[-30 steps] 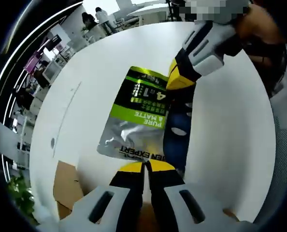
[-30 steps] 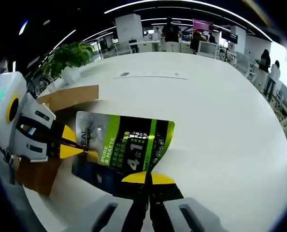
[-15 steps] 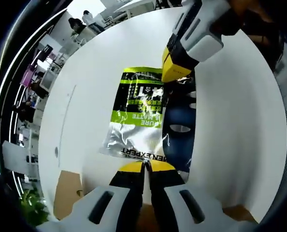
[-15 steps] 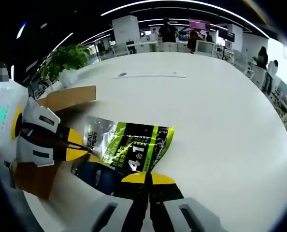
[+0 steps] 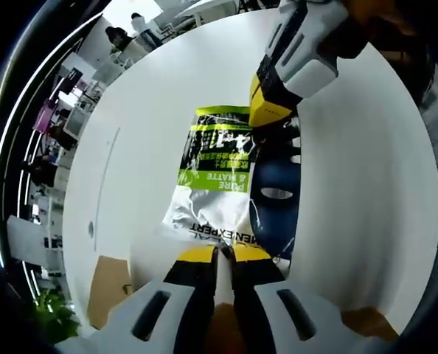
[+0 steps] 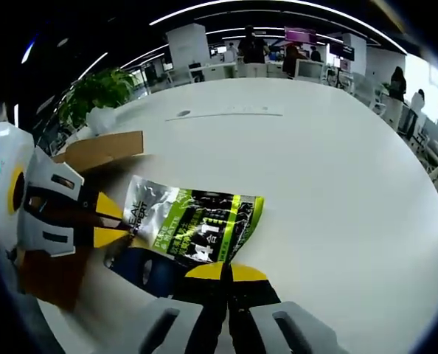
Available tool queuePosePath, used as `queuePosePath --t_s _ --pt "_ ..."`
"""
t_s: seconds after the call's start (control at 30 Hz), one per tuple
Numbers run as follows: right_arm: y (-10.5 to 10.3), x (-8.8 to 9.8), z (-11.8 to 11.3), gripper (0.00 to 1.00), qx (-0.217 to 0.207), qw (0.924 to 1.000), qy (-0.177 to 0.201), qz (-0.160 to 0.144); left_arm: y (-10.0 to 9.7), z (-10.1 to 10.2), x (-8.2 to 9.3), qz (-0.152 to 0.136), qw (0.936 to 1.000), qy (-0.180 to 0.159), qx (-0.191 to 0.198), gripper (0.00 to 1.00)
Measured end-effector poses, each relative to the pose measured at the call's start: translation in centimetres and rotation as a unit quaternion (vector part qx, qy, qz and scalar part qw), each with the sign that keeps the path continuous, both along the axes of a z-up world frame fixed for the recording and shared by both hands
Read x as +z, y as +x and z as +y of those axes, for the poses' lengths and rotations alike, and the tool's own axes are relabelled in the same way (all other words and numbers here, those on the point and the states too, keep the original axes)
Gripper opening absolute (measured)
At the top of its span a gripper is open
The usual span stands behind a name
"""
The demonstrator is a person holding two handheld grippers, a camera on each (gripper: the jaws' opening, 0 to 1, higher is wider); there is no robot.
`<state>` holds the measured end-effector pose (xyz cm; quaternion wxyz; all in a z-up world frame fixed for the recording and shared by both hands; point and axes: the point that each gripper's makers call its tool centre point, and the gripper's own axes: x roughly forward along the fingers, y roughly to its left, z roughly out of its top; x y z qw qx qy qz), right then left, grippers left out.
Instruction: Operate the shoe box by opening the lid, removing the specified soft item, and placing it in the target area until the item is outside and the box remains undamaged.
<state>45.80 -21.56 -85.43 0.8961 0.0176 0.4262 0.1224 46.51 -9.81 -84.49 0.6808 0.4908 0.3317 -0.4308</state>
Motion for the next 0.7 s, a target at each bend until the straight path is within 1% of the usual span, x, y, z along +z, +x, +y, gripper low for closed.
queuePosePath --t_s 0.17,0.37,0.53,0.7 --pt "0.1 0.0 0.0 0.0 -0.001 1.0 -0.002 -0.001 -0.1 0.5 0.6 -0.003 1.0 0.001 0.004 0.06" --pt "0.2 0.0 -0.1 0.0 -0.003 1.0 -0.002 0.0 -0.5 0.0 1.4 -0.003 0.9998 -0.02 0.004 0.09" --pt "0.1 -0.1 -0.1 0.0 -0.002 1.0 -0.004 0.0 -0.9 -0.1 1.7 0.001 0.9996 -0.026 0.006 0.09" --pt "0.3 -0.1 0.0 0.0 -0.003 1.0 -0.001 0.002 -1.1 -0.2 2.5 0.012 0.9982 -0.053 0.025 0.1"
